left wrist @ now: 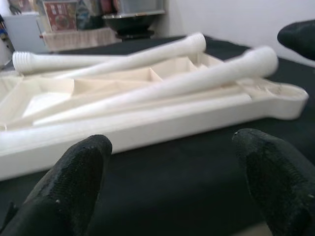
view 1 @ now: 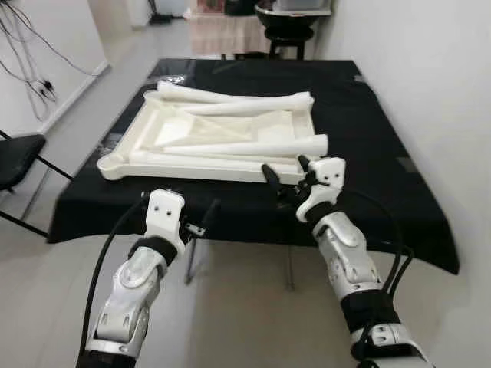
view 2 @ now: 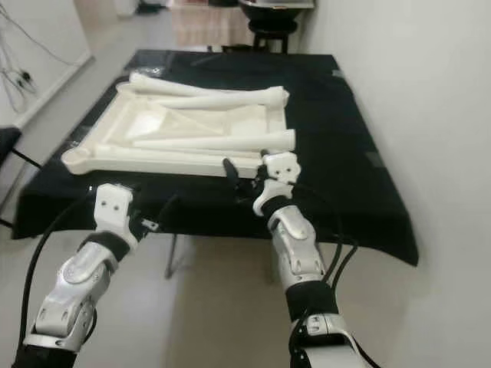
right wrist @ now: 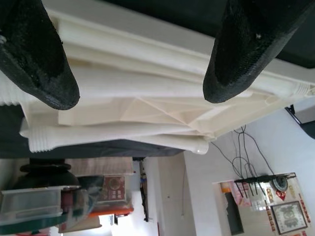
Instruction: Building children table
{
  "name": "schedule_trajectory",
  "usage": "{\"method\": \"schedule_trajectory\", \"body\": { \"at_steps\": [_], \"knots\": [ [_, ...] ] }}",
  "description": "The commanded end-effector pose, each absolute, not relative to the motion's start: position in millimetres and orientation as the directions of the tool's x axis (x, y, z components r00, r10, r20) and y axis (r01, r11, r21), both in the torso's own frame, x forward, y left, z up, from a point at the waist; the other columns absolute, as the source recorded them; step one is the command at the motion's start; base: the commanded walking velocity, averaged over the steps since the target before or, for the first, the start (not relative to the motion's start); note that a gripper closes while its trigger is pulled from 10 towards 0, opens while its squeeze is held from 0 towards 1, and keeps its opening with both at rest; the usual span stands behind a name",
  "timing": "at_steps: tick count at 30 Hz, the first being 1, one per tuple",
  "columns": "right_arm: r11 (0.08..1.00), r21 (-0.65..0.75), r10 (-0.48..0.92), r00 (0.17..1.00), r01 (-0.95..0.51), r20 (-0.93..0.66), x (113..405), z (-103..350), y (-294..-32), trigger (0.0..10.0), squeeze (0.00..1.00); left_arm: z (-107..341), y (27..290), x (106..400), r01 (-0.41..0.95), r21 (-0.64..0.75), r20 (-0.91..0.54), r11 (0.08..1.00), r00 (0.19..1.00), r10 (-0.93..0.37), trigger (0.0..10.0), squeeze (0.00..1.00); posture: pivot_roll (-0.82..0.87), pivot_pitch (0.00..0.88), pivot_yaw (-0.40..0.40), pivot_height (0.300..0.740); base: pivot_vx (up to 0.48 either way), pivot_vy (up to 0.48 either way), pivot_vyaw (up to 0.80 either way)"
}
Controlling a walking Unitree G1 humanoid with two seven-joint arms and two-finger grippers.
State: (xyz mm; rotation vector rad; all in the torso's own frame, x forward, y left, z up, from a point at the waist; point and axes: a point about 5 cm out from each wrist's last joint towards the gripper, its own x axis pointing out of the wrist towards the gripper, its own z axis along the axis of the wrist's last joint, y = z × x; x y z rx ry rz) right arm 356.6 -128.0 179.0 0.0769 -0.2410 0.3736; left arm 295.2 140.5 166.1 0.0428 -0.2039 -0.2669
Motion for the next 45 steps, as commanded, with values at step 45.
{"method": "schedule_trajectory", "body": {
  "at_steps": [45],
  "knots": [
    [0.490,-0.555,0.653,0.705,-0.672,-0.277,353.6,245.2,-137.3,10.0,0.00,138.3,133.2,286.3,0.288,0.052,0.069,0.956,0.954,-0.292,10.0,0.00,0.02,0.119,-0.030,0.740,0.183,0.000,0.00]
  ]
}}
